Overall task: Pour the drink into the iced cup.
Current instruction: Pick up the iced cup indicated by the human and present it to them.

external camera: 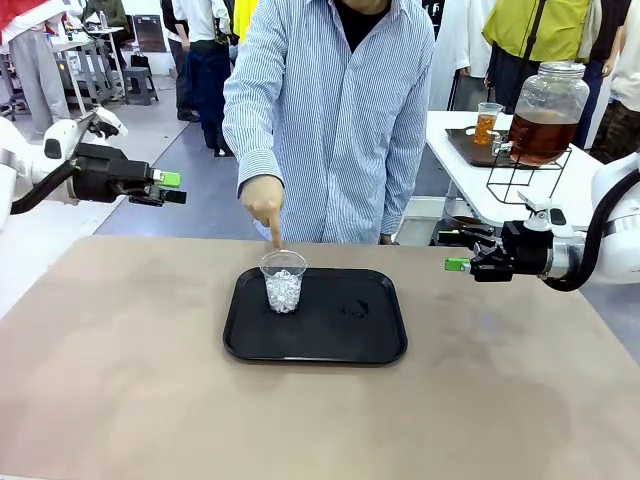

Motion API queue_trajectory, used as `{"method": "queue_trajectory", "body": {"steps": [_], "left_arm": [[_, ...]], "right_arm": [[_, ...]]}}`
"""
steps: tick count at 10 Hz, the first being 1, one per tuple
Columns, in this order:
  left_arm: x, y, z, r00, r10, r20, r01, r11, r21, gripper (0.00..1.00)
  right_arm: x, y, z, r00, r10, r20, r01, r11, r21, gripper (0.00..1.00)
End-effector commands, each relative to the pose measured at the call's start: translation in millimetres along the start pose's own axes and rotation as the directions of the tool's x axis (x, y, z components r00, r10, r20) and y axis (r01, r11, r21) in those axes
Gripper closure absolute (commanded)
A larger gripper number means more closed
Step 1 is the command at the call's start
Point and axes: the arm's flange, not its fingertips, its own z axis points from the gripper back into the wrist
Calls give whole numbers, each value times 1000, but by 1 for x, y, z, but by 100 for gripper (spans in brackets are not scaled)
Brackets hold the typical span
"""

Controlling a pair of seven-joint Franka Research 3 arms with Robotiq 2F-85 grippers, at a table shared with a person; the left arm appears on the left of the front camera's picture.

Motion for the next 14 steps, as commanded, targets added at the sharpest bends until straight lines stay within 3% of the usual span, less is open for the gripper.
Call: {"method": "queue_trajectory", "body": {"steps": [1,2,4,6,8,10,14], "left_arm": [[-1,0,0,1000,-2,0,2,1000,0,0],[-7,10,-3,984,-171,50,172,985,-18,0],[-27,18,-10,879,-475,30,476,878,-49,0],[-45,18,-14,805,-592,46,593,805,-9,0],[-67,22,-23,747,-663,48,664,748,5,0],[-73,25,-31,759,-651,1,651,759,-21,0],[-67,24,-20,755,-655,24,656,755,-19,0]], "right_arm": [[3,-2,-2,1000,8,-3,-8,1000,3,0],[3,-2,-2,1000,8,-3,-8,1000,3,0],[3,-2,-2,1000,8,-3,-8,1000,3,0],[3,-2,-2,1000,8,-3,-8,1000,3,0],[3,-2,-2,1000,8,-3,-8,1000,3,0],[3,-2,-2,1000,8,-3,-8,1000,3,0],[3,-2,-2,1000,8,-3,-8,1000,3,0]]}}
